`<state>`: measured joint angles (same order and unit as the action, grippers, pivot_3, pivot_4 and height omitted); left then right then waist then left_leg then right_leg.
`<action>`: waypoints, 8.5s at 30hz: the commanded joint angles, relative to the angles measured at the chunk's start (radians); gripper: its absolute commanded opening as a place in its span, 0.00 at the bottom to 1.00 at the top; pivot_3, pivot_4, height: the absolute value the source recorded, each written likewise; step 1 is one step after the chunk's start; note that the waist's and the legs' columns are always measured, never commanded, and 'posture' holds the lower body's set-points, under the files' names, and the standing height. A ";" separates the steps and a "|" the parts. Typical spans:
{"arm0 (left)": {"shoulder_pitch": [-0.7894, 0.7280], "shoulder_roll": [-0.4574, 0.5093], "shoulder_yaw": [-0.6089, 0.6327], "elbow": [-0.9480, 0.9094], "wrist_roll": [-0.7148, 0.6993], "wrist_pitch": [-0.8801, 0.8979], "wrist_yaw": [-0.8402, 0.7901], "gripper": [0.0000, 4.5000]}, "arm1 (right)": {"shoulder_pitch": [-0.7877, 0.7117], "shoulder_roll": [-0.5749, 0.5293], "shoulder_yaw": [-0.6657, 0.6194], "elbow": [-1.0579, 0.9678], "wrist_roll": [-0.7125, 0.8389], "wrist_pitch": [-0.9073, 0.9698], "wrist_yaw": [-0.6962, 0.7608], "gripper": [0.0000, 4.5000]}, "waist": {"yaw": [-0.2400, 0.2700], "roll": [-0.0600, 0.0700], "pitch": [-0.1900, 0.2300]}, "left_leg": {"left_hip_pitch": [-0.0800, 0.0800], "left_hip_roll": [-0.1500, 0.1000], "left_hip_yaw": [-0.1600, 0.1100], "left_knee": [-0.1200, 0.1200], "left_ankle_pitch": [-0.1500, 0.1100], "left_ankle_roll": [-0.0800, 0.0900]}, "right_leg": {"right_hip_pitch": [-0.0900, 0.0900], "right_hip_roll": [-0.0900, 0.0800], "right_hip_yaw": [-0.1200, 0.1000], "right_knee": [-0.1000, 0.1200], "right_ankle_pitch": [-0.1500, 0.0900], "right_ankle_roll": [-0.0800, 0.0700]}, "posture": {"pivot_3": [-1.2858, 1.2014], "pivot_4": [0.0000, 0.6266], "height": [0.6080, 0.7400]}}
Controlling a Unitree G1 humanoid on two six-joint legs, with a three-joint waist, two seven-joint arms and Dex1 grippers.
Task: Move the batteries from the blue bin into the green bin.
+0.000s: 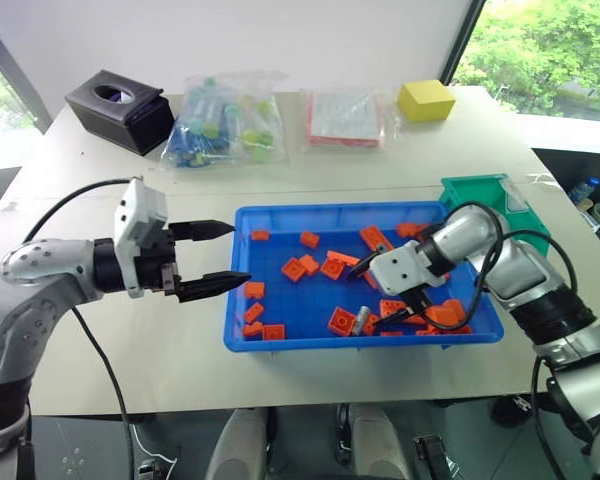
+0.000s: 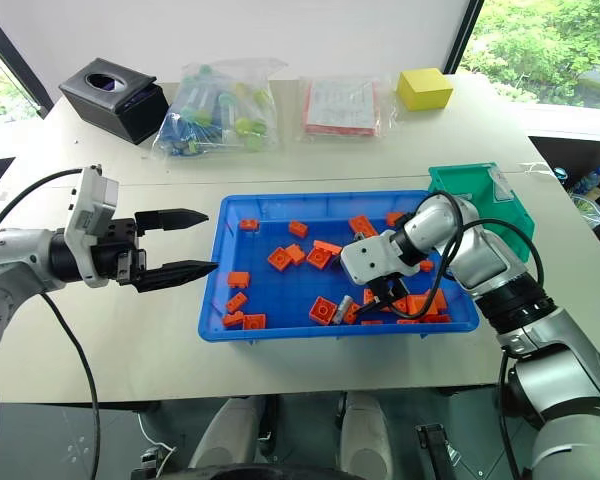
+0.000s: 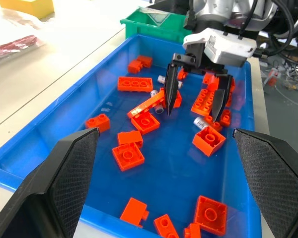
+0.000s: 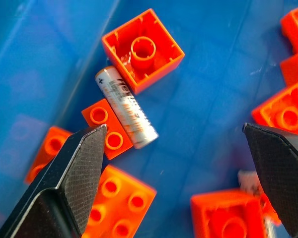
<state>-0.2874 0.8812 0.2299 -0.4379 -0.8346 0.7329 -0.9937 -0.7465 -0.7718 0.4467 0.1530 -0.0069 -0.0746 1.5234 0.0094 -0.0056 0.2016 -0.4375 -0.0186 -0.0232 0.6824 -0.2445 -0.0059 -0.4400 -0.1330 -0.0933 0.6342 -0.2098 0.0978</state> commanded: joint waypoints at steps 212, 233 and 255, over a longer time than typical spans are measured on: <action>-0.142 -0.136 -0.132 0.104 0.090 -0.104 -0.062 1.00 | -0.147 0.044 -0.403 -0.011 0.669 1.689 -1.111 0.96 | -0.006 -0.002 0.000 | 0.001 -0.001 0.002 -0.001 0.000 0.001 | 0.000 0.000 0.002 0.001 0.001 -0.001 | 0.52 0.24 0.64; -0.186 -0.138 -0.140 0.119 0.092 -0.097 -0.048 1.00 | -0.148 0.133 -0.338 -0.059 0.701 1.689 -1.164 0.78 | -0.008 -0.002 0.000 | 0.001 0.000 0.002 -0.001 0.000 0.001 | 0.000 0.001 0.002 0.001 0.001 -0.001 | 0.52 0.24 0.64; -0.206 -0.153 -0.151 0.143 0.107 -0.112 -0.059 1.00 | -0.163 0.197 -0.335 -0.072 0.599 1.683 -1.132 0.36 | -0.008 -0.002 0.000 | 0.001 0.000 0.002 -0.001 0.000 0.001 | 0.000 0.001 0.002 0.001 0.001 -0.001 | 0.52 0.24 0.64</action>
<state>-0.4766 0.7275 0.0645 -0.2826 -0.7279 0.6410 -1.0442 -0.8905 -0.5901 0.1133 0.1099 0.6002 1.6074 0.3898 0.0012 -0.0075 0.2018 -0.4368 -0.0191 -0.0210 0.6815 -0.2449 -0.0046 -0.4403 -0.1321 -0.0915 0.6349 -0.2090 0.0969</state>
